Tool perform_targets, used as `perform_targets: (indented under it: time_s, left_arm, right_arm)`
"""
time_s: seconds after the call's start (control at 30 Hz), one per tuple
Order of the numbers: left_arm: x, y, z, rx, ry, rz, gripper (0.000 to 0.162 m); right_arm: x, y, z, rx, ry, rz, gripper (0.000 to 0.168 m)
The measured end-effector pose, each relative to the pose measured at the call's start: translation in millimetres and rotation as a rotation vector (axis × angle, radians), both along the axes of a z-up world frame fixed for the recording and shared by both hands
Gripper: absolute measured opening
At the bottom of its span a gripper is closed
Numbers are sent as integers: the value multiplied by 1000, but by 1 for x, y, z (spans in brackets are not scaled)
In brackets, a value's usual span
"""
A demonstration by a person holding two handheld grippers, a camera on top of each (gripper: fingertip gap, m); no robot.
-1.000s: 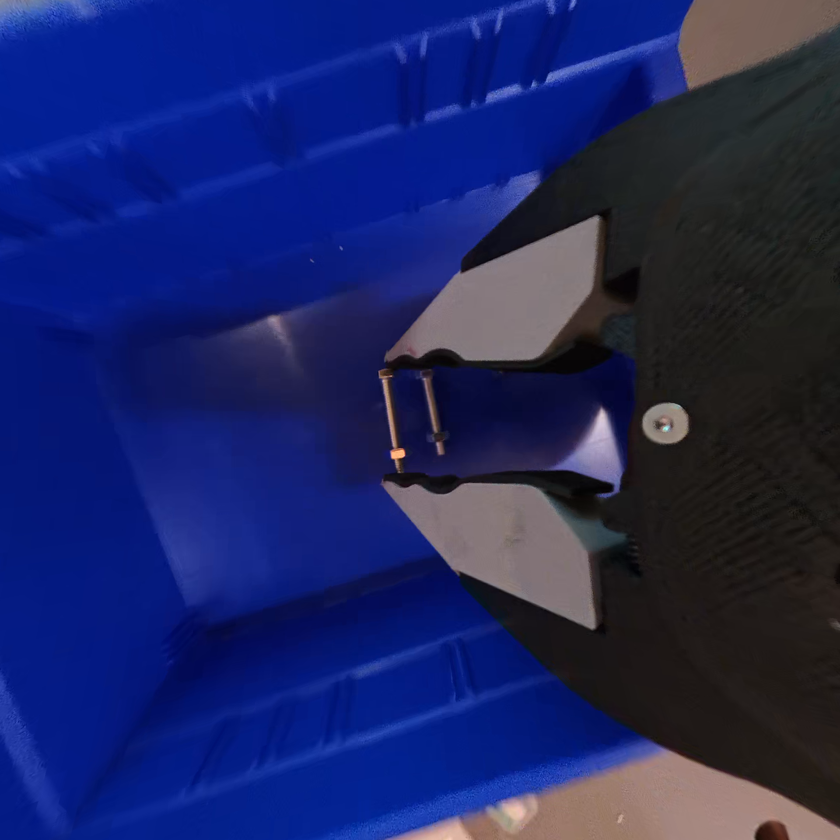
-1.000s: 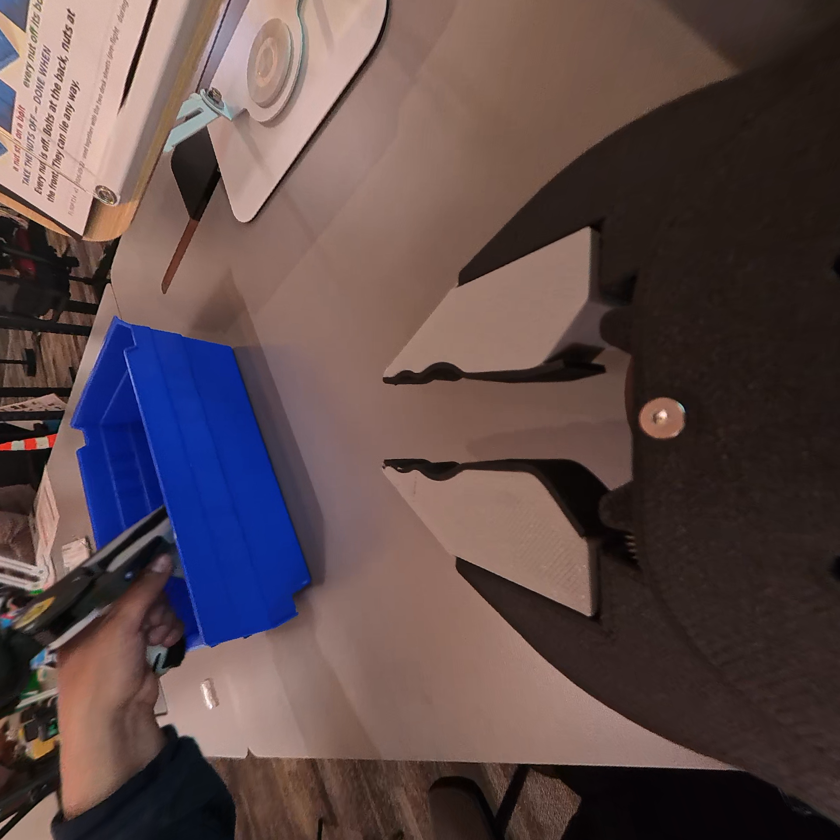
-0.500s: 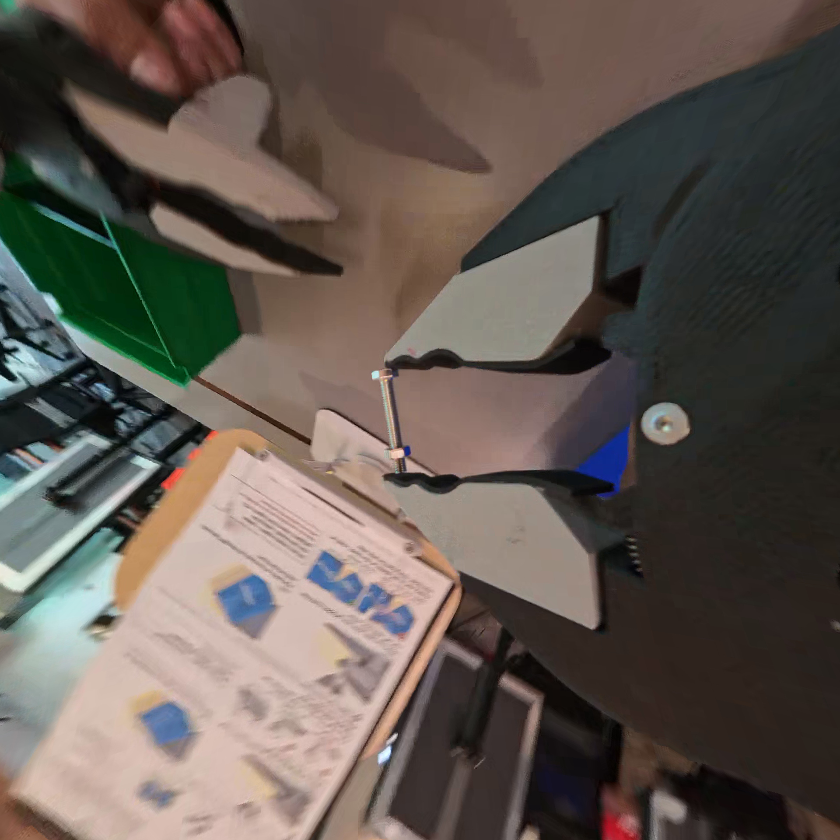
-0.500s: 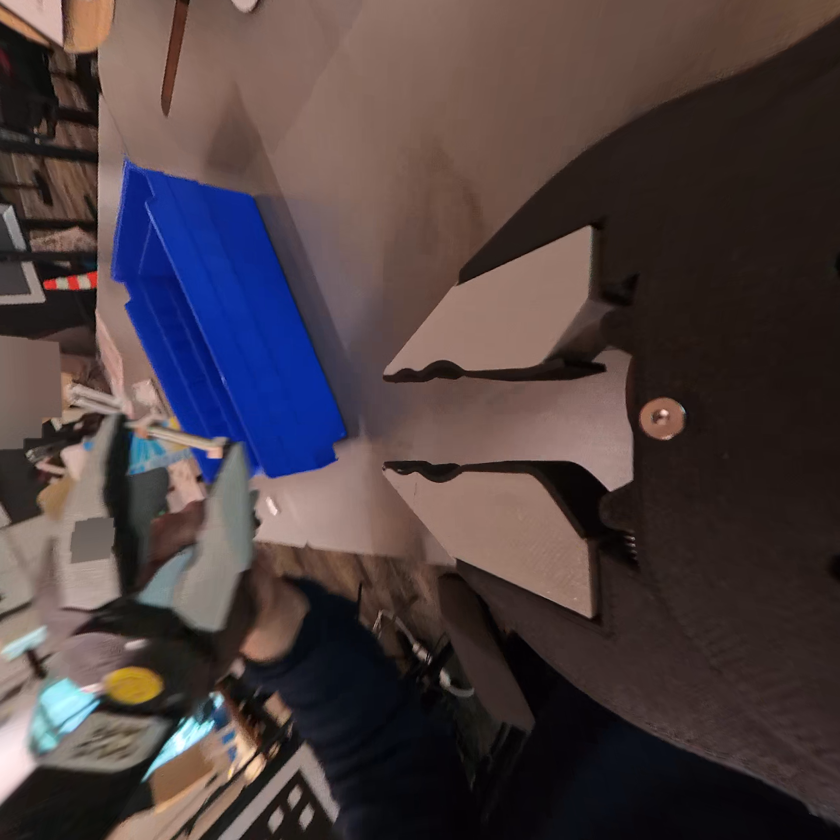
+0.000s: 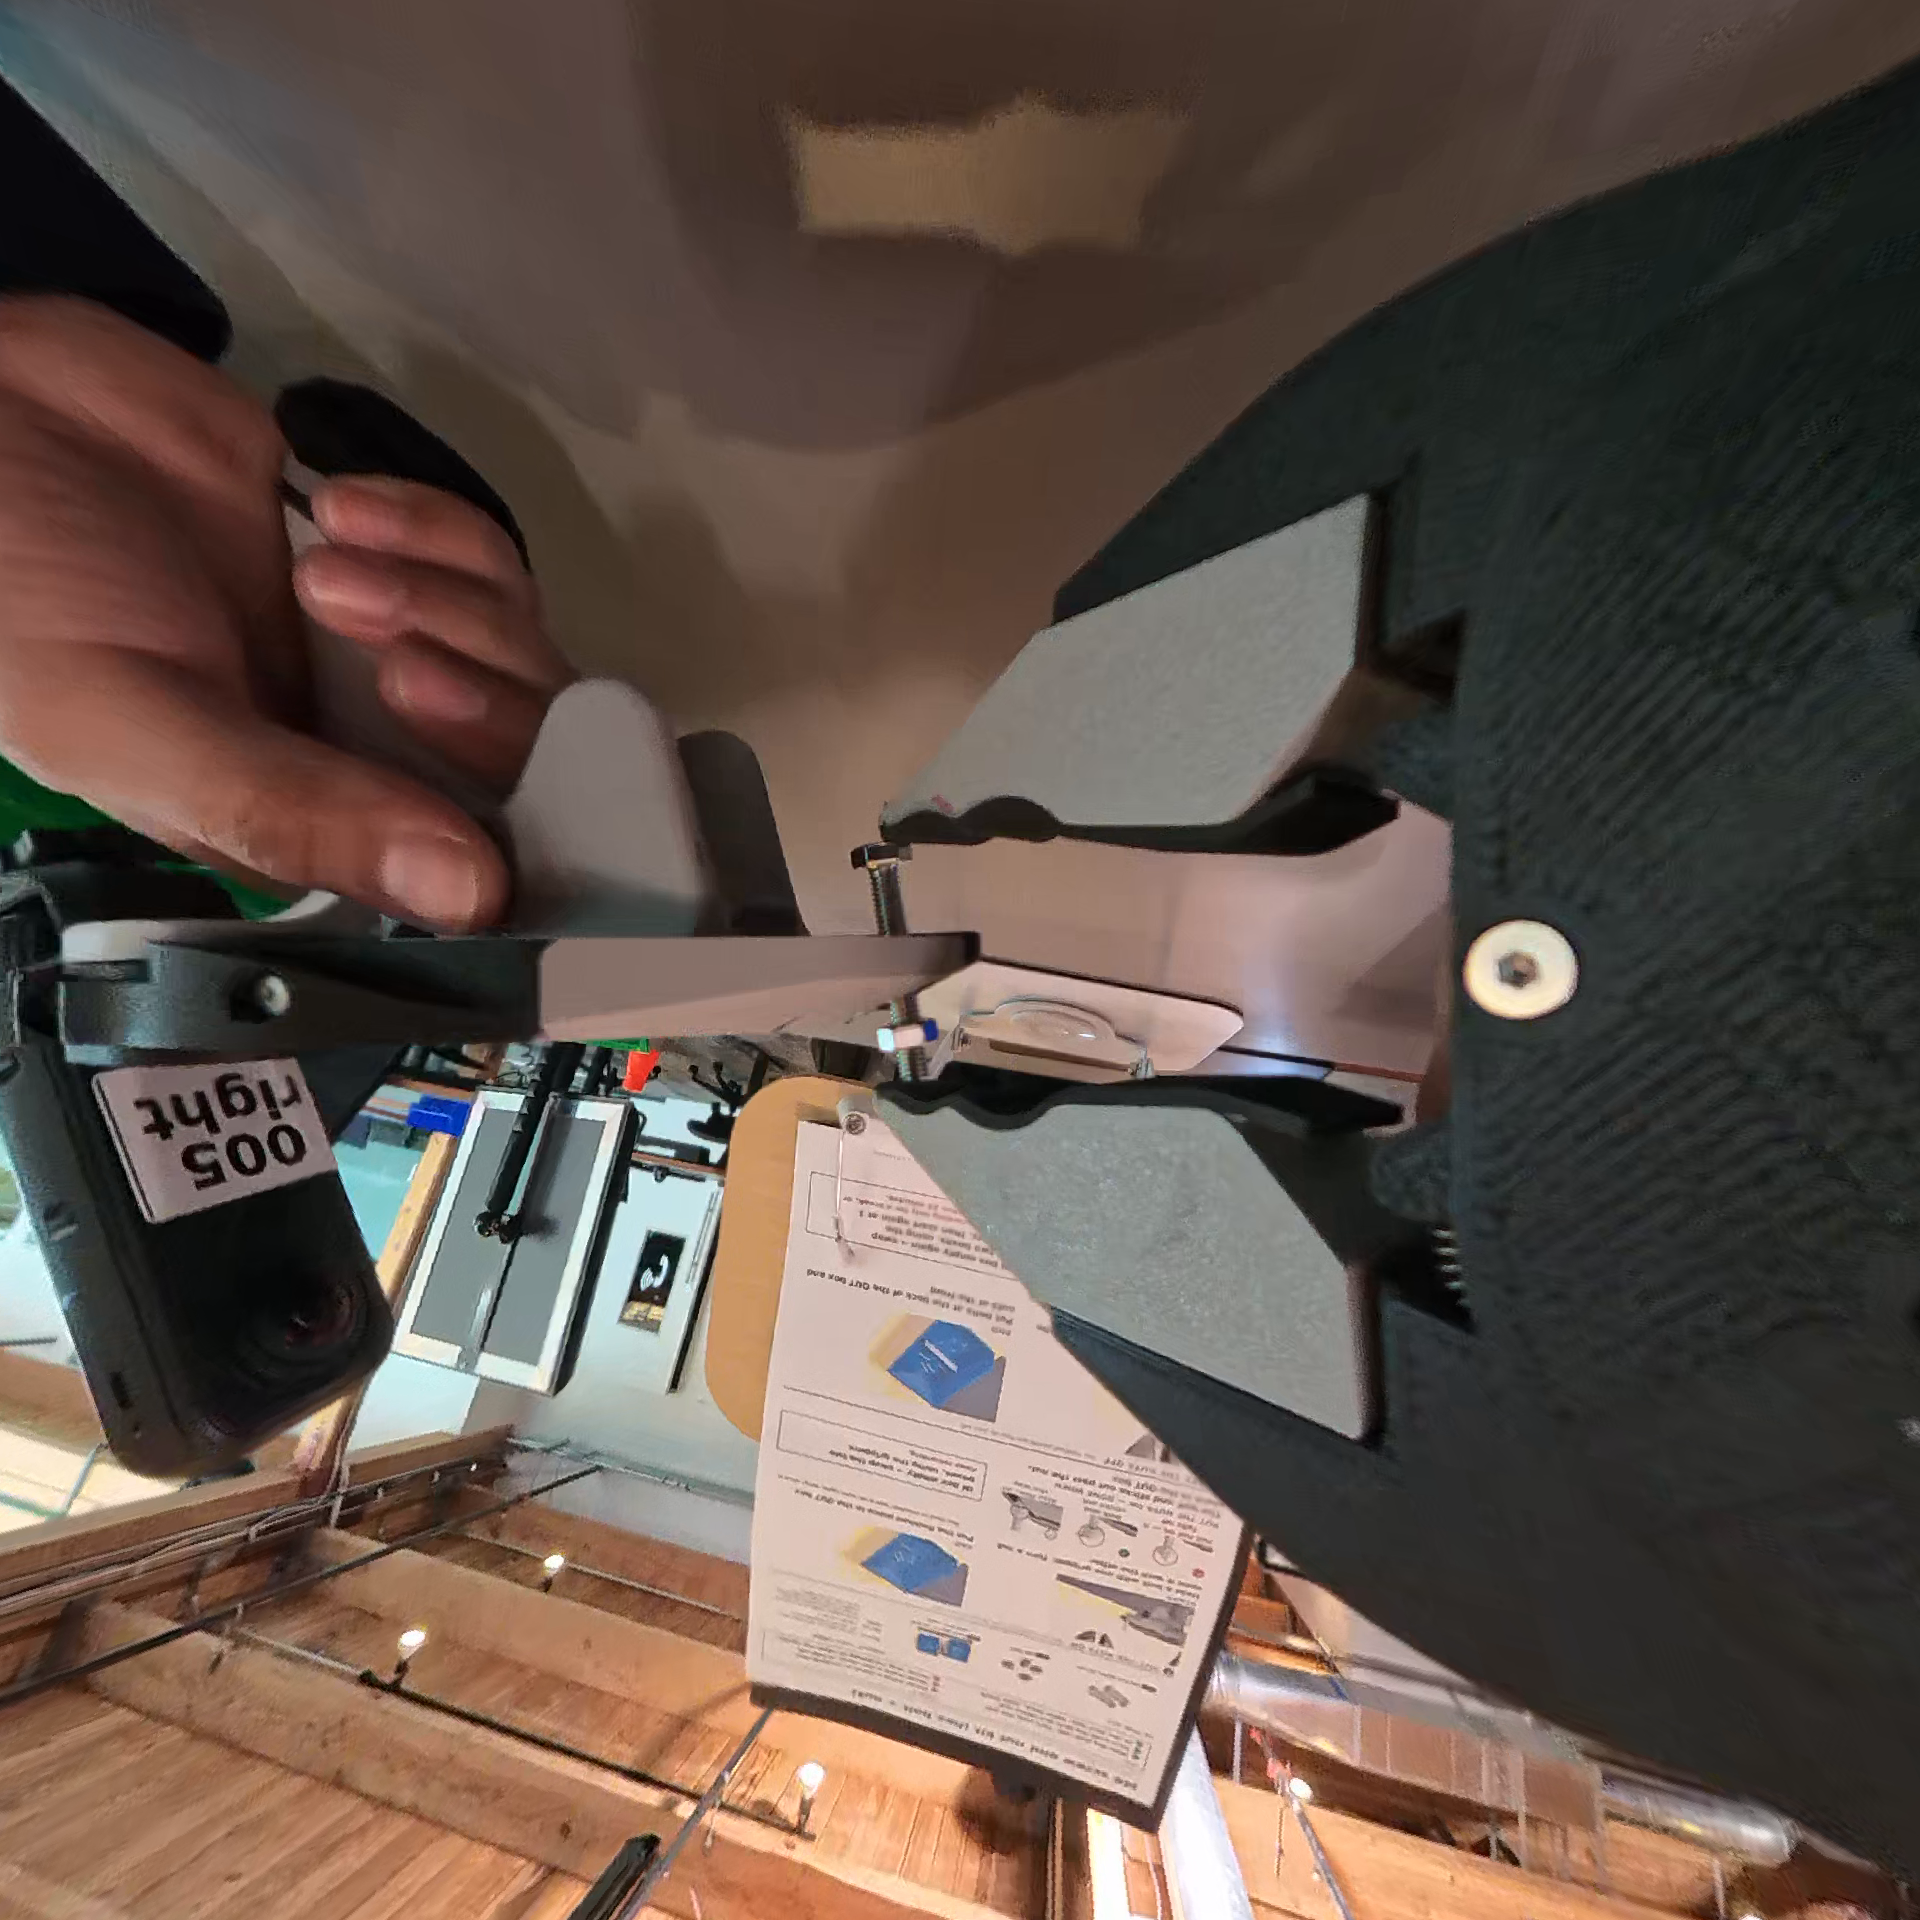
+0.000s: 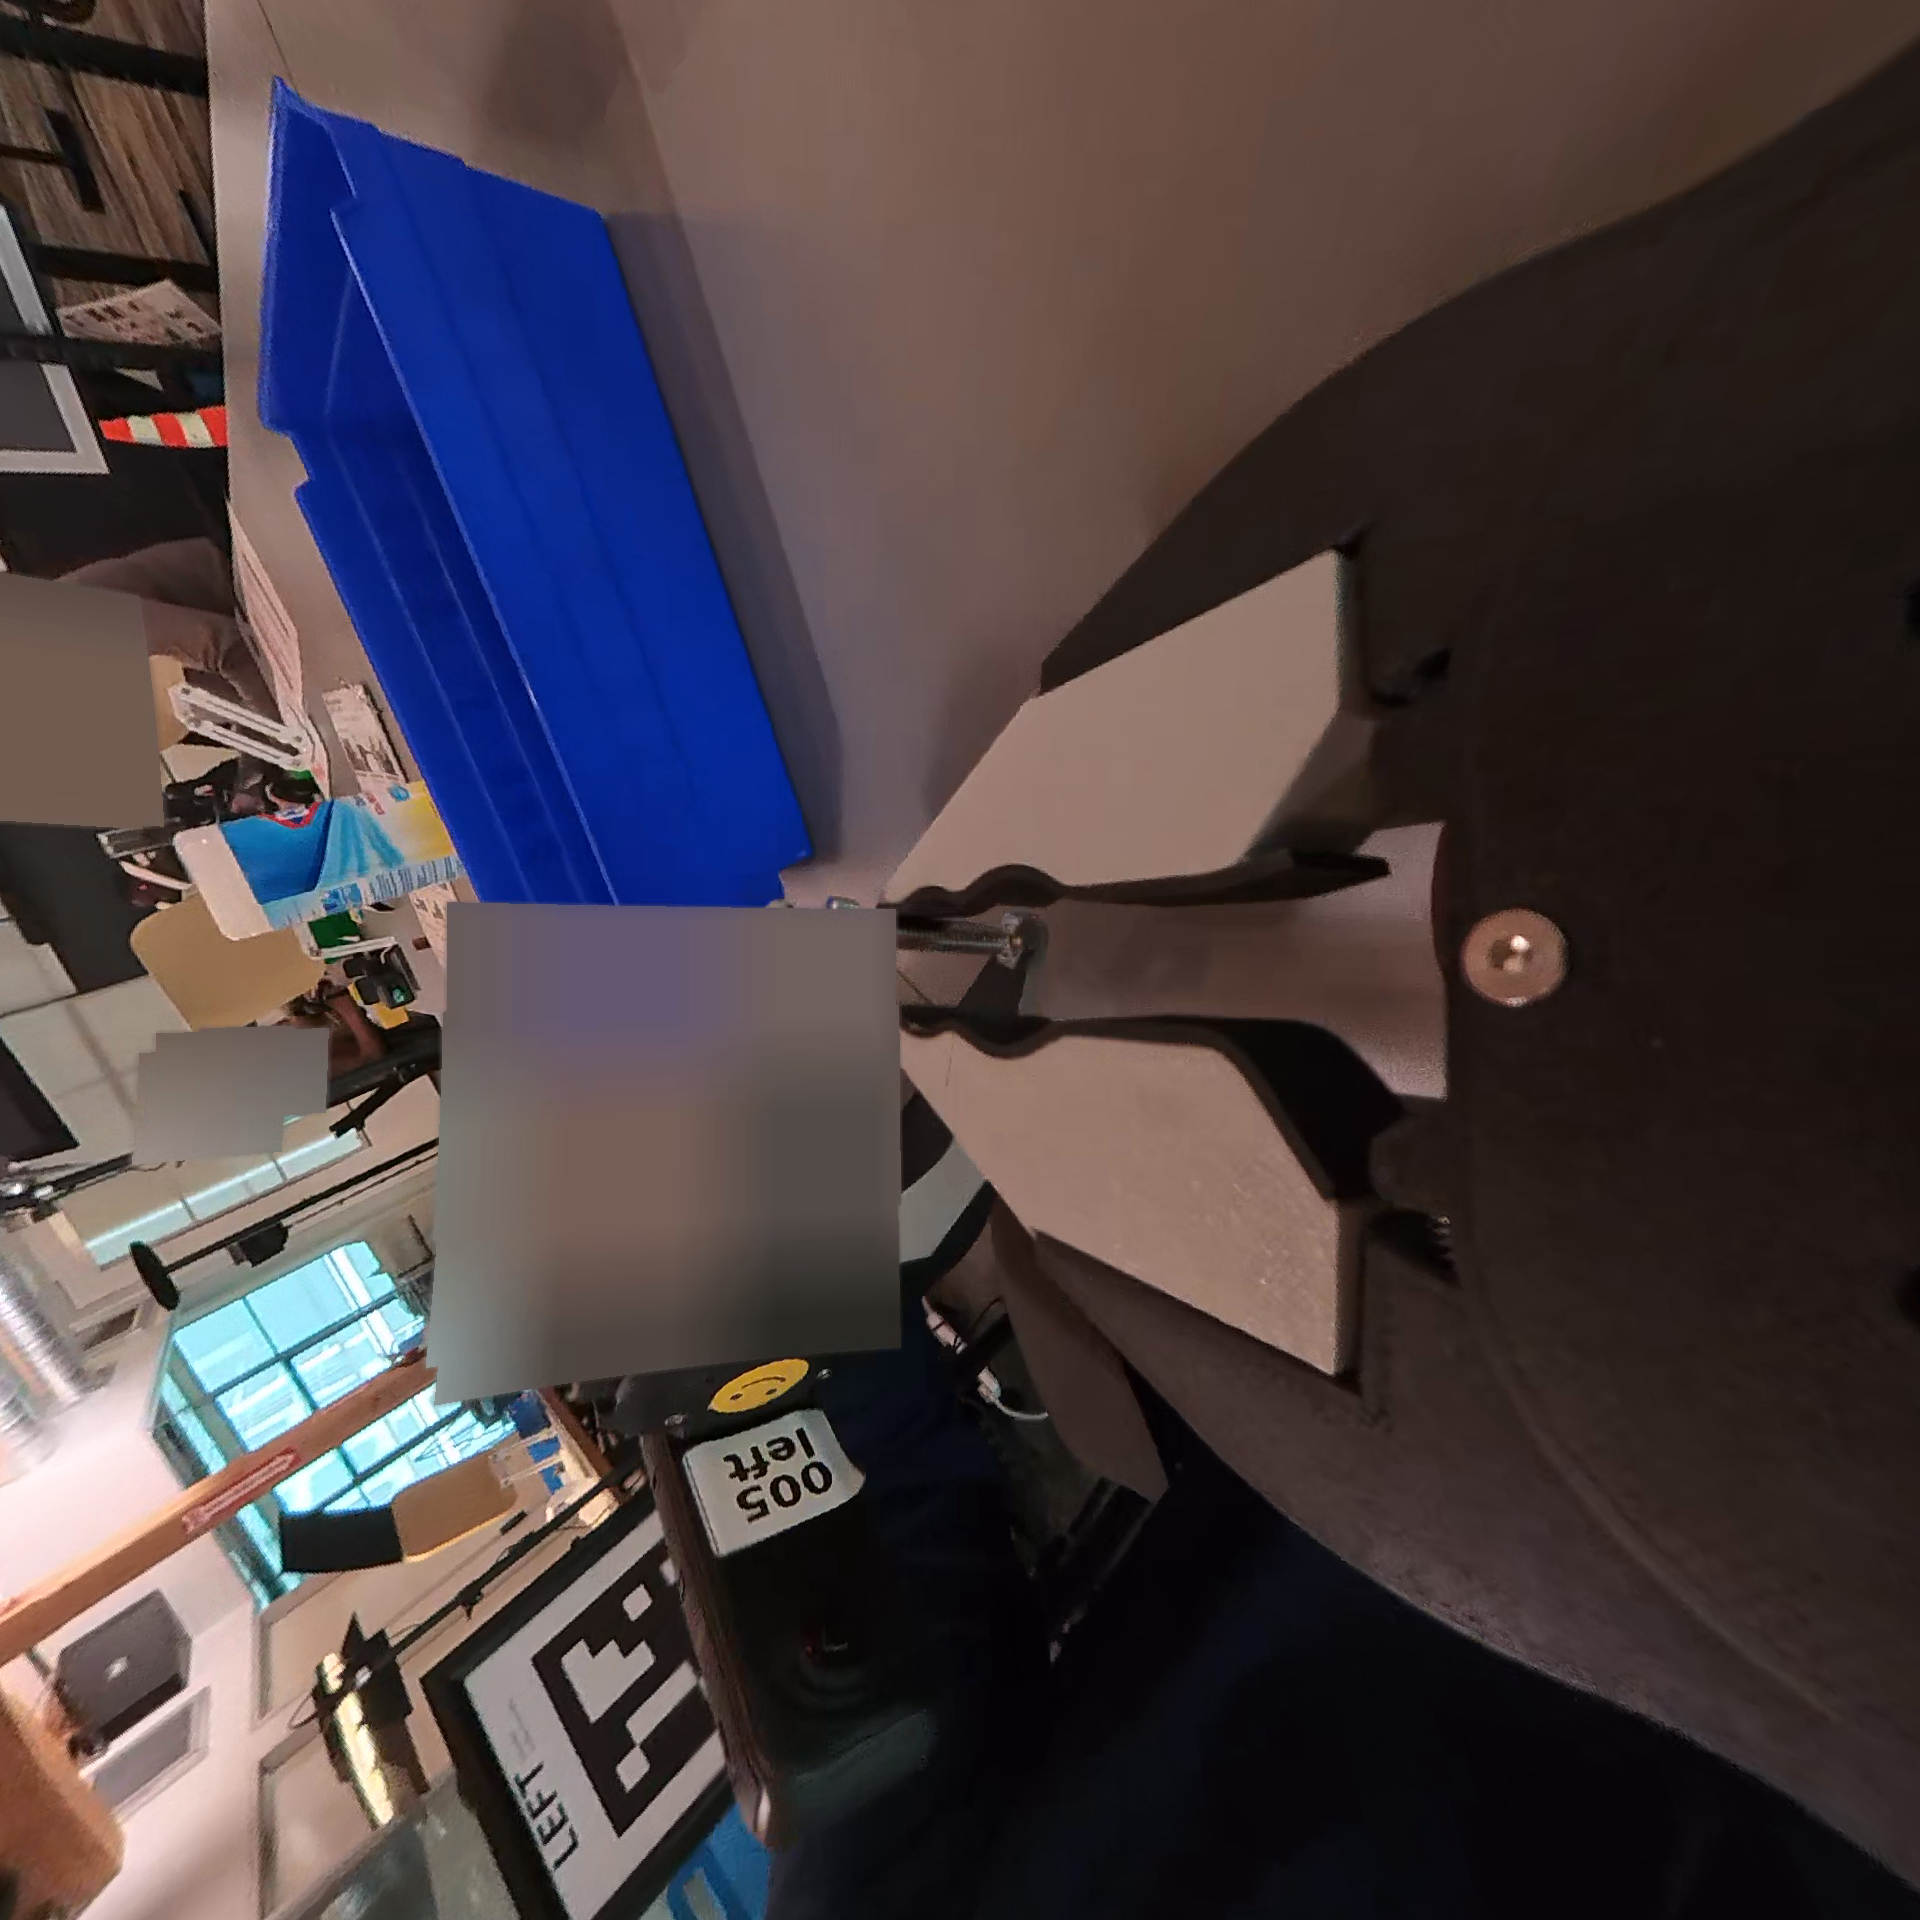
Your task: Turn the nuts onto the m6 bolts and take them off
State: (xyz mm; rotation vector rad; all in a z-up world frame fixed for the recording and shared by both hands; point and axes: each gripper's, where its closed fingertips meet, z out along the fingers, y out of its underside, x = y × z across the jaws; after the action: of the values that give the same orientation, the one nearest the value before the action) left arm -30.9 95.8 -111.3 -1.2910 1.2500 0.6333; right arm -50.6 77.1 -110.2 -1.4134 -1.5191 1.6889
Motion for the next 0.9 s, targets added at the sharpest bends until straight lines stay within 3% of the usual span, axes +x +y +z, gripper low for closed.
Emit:
perform_targets:
  time_s: [0.07, 0.2, 0.27, 0.3, 0.5, 0.6, 0.7, 0.9]
  left_arm:
    - [1, 4, -3, 5, 4, 5, 44]
    - [-4, 12, -5, 28, -65, 81, 43]
    - [-11, 13, 0, 57, -153, 122, 23]
    - [-14, 12, 1, 44, -235, 136, 23]
    - [6, 14, -14, -409, -831, 68, 30]
    - [13, 17, -1, -513, -1054, -22, 21]
    - [14, 20, 2, -594, -1188, -63, 9]
    - [17, 24, 5, -658, -1321, -134, 10]
  right_arm:
    - [0, 8, -5, 40, -19, -39, 2]
    - [-1, 22, -8, 68, -28, -119, 2]
    - [0, 31, -5, 71, -15, -163, 2]
    - [1, 34, -3, 62, -1, -178, 2]
    - [4, 28, 18, 24, 122, -154, 1]
    - [3, 28, 19, 73, 137, -176, 2]
    - [3, 30, 20, 78, 148, -192, 1]
    - [2, 30, 18, 55, 144, -182, 2]
